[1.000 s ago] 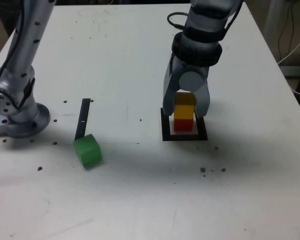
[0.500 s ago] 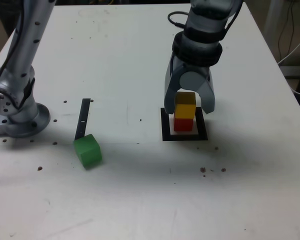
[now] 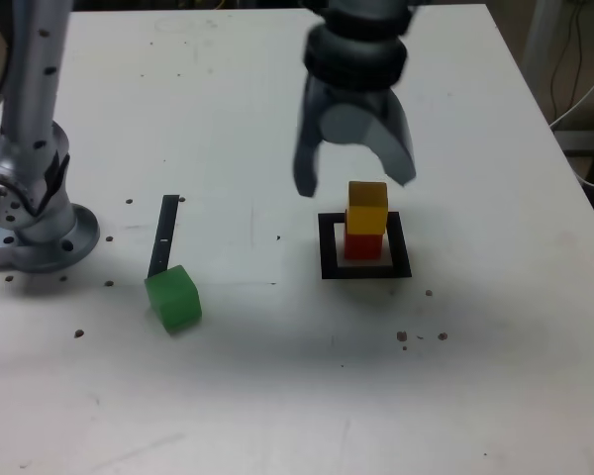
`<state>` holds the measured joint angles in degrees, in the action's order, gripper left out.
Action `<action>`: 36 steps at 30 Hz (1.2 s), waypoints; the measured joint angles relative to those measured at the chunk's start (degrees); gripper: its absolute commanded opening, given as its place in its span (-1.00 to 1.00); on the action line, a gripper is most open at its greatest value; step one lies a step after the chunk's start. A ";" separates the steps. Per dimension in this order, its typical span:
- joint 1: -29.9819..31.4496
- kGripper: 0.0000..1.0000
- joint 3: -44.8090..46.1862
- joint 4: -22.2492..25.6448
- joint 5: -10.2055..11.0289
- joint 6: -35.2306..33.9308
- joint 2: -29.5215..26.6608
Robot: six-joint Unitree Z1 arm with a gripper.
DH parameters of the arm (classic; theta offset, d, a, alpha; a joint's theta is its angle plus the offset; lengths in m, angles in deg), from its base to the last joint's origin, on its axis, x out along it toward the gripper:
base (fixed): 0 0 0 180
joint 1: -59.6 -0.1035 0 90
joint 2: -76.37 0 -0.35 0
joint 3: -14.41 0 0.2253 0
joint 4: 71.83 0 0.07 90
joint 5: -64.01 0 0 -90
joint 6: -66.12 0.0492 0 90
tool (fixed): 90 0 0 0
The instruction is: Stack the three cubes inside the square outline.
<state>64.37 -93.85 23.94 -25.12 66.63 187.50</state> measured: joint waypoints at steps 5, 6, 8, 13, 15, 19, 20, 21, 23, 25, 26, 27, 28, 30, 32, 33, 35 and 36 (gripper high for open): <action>3.08 0.99 6.14 0.70 0.00 -1.96 -5.54; 3.67 0.99 6.84 0.84 0.01 -2.31 -6.77; 5.84 0.99 10.59 0.14 0.13 -4.52 -9.99; 9.53 0.99 18.61 -1.04 0.10 -7.83 -16.78; 11.14 0.99 21.65 -1.46 -0.18 -9.85 -18.72; 12.95 0.99 26.77 -2.56 -1.65 -14.18 -22.16; 13.11 0.99 28.09 -3.04 -2.33 -15.15 -22.94; 13.30 0.99 29.79 -3.82 -3.20 -16.21 -23.62; 13.75 0.99 32.93 -5.60 -4.71 -18.19 -24.35; 14.33 0.99 35.53 -8.09 -6.10 -20.35 -24.74; 14.68 0.99 36.81 -9.32 -6.75 -21.65 -24.86; 15.06 0.99 38.04 -10.31 -7.43 -23.07 -24.88; 15.56 0.99 39.58 -11.78 -8.66 -25.09 -24.88; 16.40 0.99 42.78 -15.34 -11.36 -28.48 -24.78; 17.08 0.99 44.65 -18.18 -14.02 -30.53 -24.27; 17.42 0.99 45.43 -19.85 -15.29 -31.35 -23.71; 17.93 0.99 46.18 -22.21 -17.16 -32.33 -22.20; 18.13 0.99 46.31 -23.15 -17.71 -32.57 -21.58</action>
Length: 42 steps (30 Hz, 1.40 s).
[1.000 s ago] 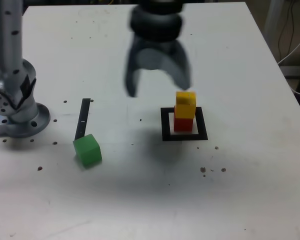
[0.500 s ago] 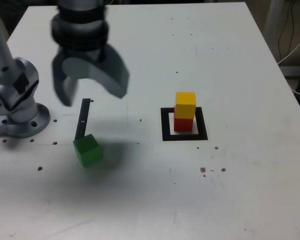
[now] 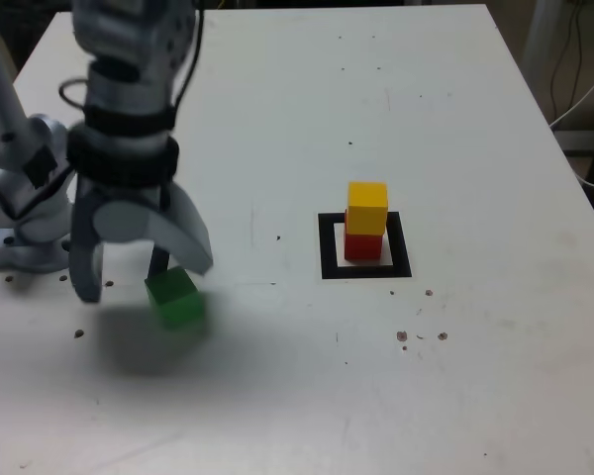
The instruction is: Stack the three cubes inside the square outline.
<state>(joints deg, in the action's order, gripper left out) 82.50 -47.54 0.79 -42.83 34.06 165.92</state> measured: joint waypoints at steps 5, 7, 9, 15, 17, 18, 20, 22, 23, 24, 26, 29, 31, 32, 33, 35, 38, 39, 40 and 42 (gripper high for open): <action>0.22 0.99 2.32 -3.39 -0.57 -0.53 0.42; 0.22 0.99 3.12 -4.49 -0.56 -0.59 0.64; 0.22 0.99 3.92 -6.43 -0.26 -0.60 0.96; 0.22 0.99 5.38 -12.03 1.86 -0.63 3.73; 0.22 0.99 5.51 -12.92 2.12 -0.64 4.47; 0.22 0.99 5.52 -13.23 2.25 -0.65 4.97; 0.22 0.99 5.52 -13.58 2.57 -0.75 5.35; 0.16 0.99 5.61 -13.73 3.17 -0.92 5.58; 0.01 0.99 5.72 -13.73 3.57 -1.00 5.75; -0.25 0.99 5.75 -13.73 3.97 -1.08 5.89; -0.89 0.99 5.78 -13.48 5.09 -1.18 5.93; -1.68 0.96 5.88 -13.18 6.53 -1.23 5.93; -2.12 0.88 5.87 -12.98 7.33 -1.35 5.93; -2.22 0.81 5.80 -12.73 7.50 -1.45 5.94; -2.27 0.72 5.61 -12.24 7.65 -1.58 5.96; -2.43 0.47 4.84 -9.72 7.98 -2.10 6.63; -2.43 0.06 2.89 -5.56 7.98 -2.88 6.87; -2.43 -0.06 2.59 -5.03 7.98 -2.96 6.87; -2.43 -0.17 2.07 -3.99 7.99 -3.17 6.98; -2.43 -0.34 1.32 -2.82 8.22 -3.34 7.01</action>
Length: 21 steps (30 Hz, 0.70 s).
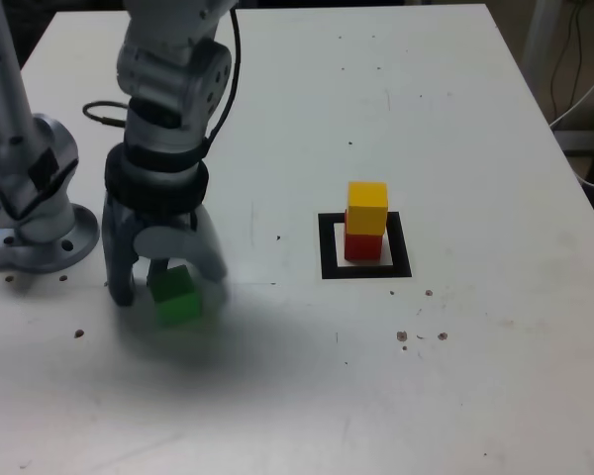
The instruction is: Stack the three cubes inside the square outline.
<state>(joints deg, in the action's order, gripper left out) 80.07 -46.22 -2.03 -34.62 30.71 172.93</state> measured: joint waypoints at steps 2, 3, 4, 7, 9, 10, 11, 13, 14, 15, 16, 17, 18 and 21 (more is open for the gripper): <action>0.00 -0.44 -0.25 0.26 0.30 0.00 0.00; 0.00 -0.48 -0.43 0.30 0.53 -0.01 0.03; 0.00 -0.50 -0.65 0.32 0.80 -0.01 0.03; 0.00 -0.51 -1.46 0.28 1.43 -0.02 0.19; 0.00 -0.51 -1.63 0.07 1.47 -0.01 0.26; 0.00 -0.51 -1.65 -0.11 1.47 -0.02 0.32; 0.00 -0.51 -1.68 -0.25 1.46 -0.02 0.36; 0.00 -0.51 -1.81 -0.49 1.32 -0.02 0.40; 0.00 -0.51 -1.86 -0.61 1.24 -0.02 0.42; 0.00 -0.51 -1.90 -0.70 1.17 -0.01 0.46; 0.00 -0.51 -1.91 -0.78 1.14 -0.01 0.51; 0.00 -0.51 -1.91 -0.81 1.14 -0.01 0.54; 0.00 -0.51 -1.91 -0.81 1.12 -0.02 0.54; 0.00 -0.49 -1.91 -0.88 0.89 0.06 0.54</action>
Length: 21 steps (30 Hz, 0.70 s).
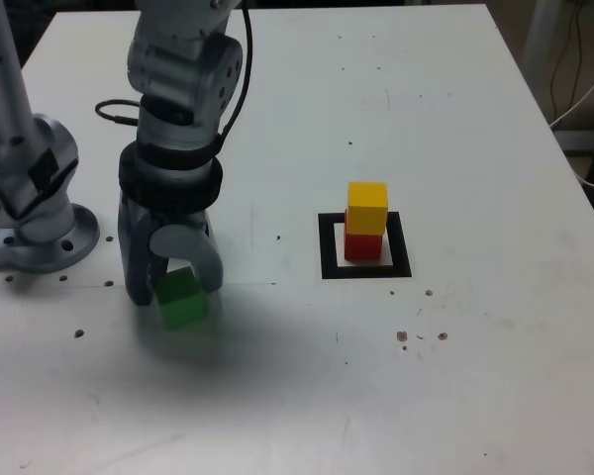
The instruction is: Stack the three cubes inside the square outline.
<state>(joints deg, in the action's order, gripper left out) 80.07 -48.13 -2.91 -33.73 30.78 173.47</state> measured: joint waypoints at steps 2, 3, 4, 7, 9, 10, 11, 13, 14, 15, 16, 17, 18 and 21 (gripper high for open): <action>0.00 -0.47 0.00 -0.08 -0.33 0.28 0.00; 0.00 -0.48 0.00 -0.09 -0.64 0.55 0.00; 0.00 -0.50 0.00 -0.12 -0.95 0.82 0.00; 0.00 -0.64 0.00 -0.13 -1.38 1.24 0.00; 0.00 -0.75 -0.01 -0.14 -1.40 1.33 0.00; 0.00 -0.79 -0.06 -0.14 -1.28 1.34 0.00; 0.00 -0.81 -0.14 -0.14 -1.07 1.34 0.00; 0.00 -0.83 -0.31 -0.14 -0.84 1.34 0.00; 0.00 -0.83 -0.42 -0.13 -0.69 1.34 -0.01; 0.00 -0.83 -0.73 -0.07 -0.44 1.34 -0.01; 0.00 -0.83 -1.20 0.21 -0.22 1.38 -0.02; 0.00 -0.83 -1.87 0.94 0.01 1.49 -0.03; 0.00 -0.83 -2.77 2.05 0.31 1.62 -0.05; 0.00 -0.84 -7.11 6.37 2.07 2.85 -0.11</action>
<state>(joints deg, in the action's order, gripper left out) 80.07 -55.24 3.46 -31.66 33.62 173.36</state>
